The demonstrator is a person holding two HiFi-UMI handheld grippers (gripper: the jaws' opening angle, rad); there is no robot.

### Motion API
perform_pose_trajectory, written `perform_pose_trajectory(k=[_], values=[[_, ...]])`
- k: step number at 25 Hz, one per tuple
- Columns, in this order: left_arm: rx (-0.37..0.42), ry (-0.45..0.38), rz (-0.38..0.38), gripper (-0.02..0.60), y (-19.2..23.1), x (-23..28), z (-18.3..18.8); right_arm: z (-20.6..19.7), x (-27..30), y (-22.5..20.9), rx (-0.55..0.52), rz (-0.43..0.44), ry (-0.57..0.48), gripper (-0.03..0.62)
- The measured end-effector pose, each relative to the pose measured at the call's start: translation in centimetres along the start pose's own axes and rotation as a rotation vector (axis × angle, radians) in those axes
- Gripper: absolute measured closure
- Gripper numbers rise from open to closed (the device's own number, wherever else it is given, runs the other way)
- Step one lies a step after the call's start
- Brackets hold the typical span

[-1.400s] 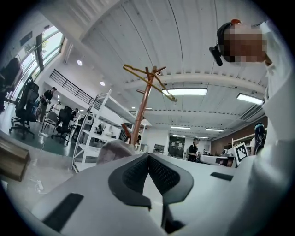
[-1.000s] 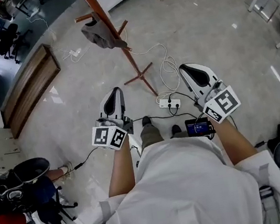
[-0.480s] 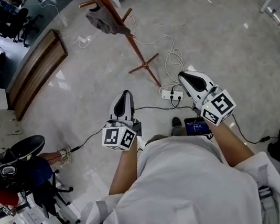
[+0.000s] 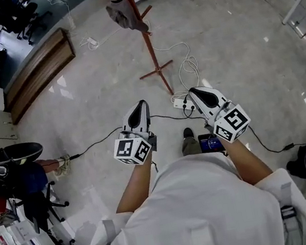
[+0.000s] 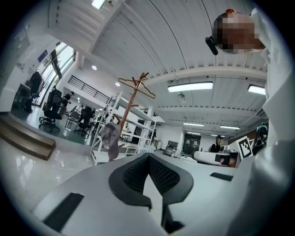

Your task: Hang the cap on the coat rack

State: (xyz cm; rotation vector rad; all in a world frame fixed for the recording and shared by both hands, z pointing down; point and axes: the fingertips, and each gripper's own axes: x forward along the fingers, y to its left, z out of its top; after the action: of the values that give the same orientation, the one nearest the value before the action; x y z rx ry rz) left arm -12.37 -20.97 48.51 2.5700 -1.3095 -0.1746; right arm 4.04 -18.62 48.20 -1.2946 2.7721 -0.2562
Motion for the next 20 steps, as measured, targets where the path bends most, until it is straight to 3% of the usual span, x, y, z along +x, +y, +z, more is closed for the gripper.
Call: perform_pose_trajectory(k=[10, 20], values=[[-0.065, 0.008, 0.094, 0.572, -1.5, -14.4, -4.2, -4.6, -4.8, 10.7, 0.001, 0.018, 0.044, 0.566], [-0.126, -0.005, -0.067, 0.572, -6.8, -20.1, -6.8, -5.3, -10.8, 15.3, -0.004, -0.033, 0.083, 0.566]])
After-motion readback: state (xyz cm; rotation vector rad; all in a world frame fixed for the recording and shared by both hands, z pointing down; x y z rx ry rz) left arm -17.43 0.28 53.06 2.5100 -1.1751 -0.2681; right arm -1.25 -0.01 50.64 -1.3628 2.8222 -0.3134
